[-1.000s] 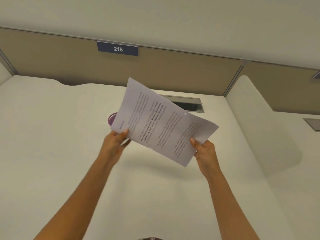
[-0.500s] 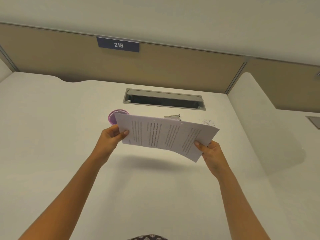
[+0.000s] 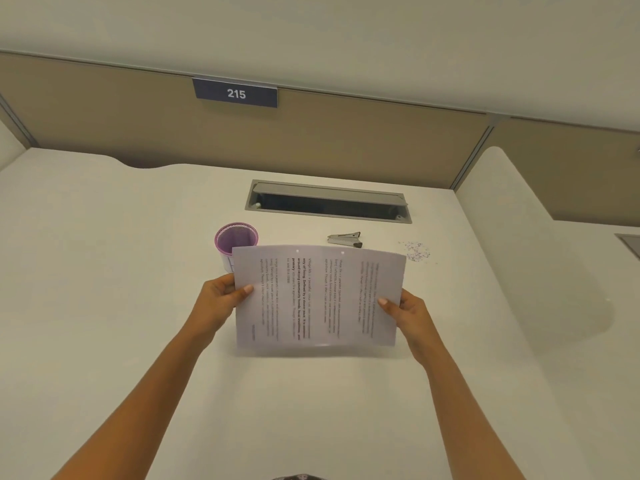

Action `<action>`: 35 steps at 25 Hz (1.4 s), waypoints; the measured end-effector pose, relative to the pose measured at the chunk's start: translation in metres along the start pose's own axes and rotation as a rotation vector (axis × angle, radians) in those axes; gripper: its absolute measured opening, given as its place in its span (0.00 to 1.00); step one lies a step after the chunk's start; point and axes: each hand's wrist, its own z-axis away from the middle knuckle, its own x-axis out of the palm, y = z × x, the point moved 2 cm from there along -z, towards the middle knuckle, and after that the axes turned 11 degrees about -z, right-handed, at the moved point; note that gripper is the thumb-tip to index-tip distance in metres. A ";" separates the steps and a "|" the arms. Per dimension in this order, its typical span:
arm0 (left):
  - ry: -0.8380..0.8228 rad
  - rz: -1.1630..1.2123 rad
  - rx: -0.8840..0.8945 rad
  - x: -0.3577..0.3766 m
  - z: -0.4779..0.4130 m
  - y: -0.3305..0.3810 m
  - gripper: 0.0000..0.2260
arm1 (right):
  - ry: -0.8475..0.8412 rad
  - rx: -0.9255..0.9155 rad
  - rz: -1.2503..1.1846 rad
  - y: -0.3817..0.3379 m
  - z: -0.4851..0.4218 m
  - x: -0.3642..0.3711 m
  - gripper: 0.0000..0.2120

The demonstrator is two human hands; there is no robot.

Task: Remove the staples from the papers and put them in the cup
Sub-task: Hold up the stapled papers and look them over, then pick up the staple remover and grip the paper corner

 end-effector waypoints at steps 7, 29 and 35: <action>-0.092 0.052 -0.228 -0.003 0.007 -0.030 0.11 | -0.029 0.032 0.062 -0.035 -0.006 0.006 0.11; -0.220 -0.401 0.023 0.057 -0.055 0.062 0.09 | -0.440 0.358 0.430 -0.041 -0.065 0.056 0.13; -0.210 -0.386 -0.061 0.047 -0.075 0.038 0.09 | -0.158 0.096 0.822 -0.023 -0.162 0.050 0.17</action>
